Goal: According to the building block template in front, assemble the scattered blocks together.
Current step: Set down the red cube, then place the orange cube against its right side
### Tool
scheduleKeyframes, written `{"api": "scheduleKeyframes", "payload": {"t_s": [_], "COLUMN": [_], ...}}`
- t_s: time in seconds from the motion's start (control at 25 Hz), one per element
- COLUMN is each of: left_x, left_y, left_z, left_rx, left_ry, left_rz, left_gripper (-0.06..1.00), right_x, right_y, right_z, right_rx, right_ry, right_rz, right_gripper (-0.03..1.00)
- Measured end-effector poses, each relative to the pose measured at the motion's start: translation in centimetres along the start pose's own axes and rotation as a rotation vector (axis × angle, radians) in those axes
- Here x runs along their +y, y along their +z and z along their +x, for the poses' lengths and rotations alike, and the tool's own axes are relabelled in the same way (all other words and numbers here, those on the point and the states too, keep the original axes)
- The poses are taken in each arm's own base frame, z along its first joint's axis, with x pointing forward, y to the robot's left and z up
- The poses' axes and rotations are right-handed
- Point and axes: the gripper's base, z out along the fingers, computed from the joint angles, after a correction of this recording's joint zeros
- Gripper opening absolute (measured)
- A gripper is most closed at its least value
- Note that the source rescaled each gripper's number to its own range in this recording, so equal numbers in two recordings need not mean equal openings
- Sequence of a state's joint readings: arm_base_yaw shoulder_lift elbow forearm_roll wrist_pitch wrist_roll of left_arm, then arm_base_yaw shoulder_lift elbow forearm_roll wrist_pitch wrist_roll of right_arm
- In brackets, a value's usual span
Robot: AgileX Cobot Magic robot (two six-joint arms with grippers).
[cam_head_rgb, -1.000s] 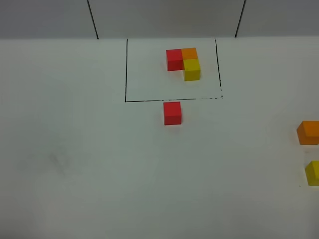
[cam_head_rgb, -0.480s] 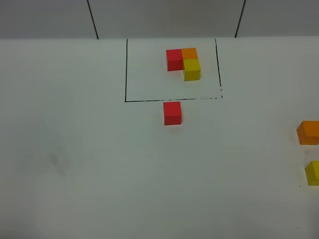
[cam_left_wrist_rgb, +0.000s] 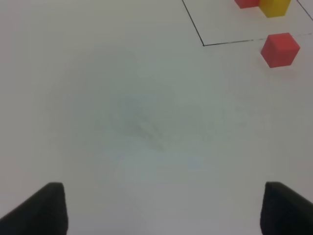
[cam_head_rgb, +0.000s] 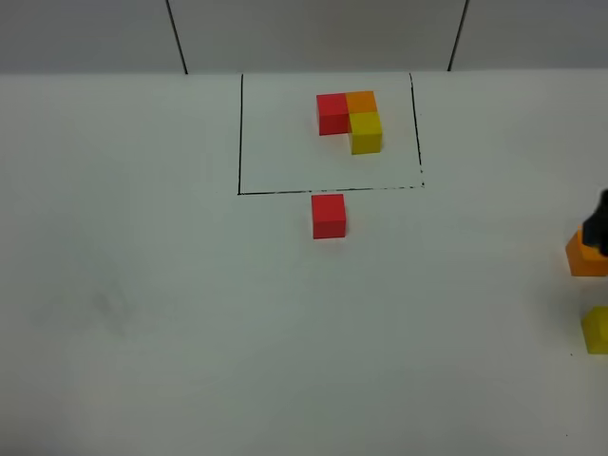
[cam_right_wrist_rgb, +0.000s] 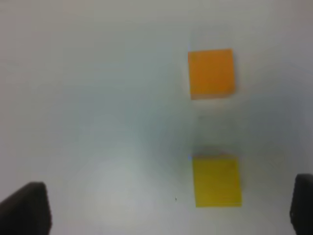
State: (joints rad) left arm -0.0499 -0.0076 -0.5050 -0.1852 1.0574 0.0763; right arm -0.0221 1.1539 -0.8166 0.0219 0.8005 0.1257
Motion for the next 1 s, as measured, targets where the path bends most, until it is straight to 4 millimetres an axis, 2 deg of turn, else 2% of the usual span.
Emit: {"api": "scheduleKeyframes", "payload": {"t_s": [0.12, 0.2, 0.28, 0.44, 0.84, 1.0], "left_x": [0.0, 0.0, 0.0, 0.0, 0.0, 0.0], "left_y": [0.0, 0.0, 0.0, 0.0, 0.0, 0.0], "left_z": [0.0, 0.0, 0.0, 0.0, 0.0, 0.0], "left_rx": [0.000, 0.000, 0.000, 0.000, 0.000, 0.000], "left_ry": [0.000, 0.000, 0.000, 0.000, 0.000, 0.000], "left_rz": [0.000, 0.000, 0.000, 0.000, 0.000, 0.000], "left_gripper": [0.74, 0.74, 0.74, 0.74, 0.74, 0.74], "right_x": [-0.5, -1.2, -1.9, -2.4, -3.1, -3.3], "right_y": [3.5, 5.7, 7.9, 11.1, 15.4, 16.4], "right_z": [-2.0, -2.5, -2.5, -2.2, -1.4, -1.8], "right_rx": [0.056, 0.092, 0.139, 0.207, 0.267, 0.261], "right_ry": [0.015, 0.015, 0.006, -0.004, -0.057, -0.073], "right_rz": [-0.015, -0.020, -0.012, -0.003, 0.035, 0.046], "right_gripper": [1.00, 1.00, 1.00, 1.00, 1.00, 0.97]}}
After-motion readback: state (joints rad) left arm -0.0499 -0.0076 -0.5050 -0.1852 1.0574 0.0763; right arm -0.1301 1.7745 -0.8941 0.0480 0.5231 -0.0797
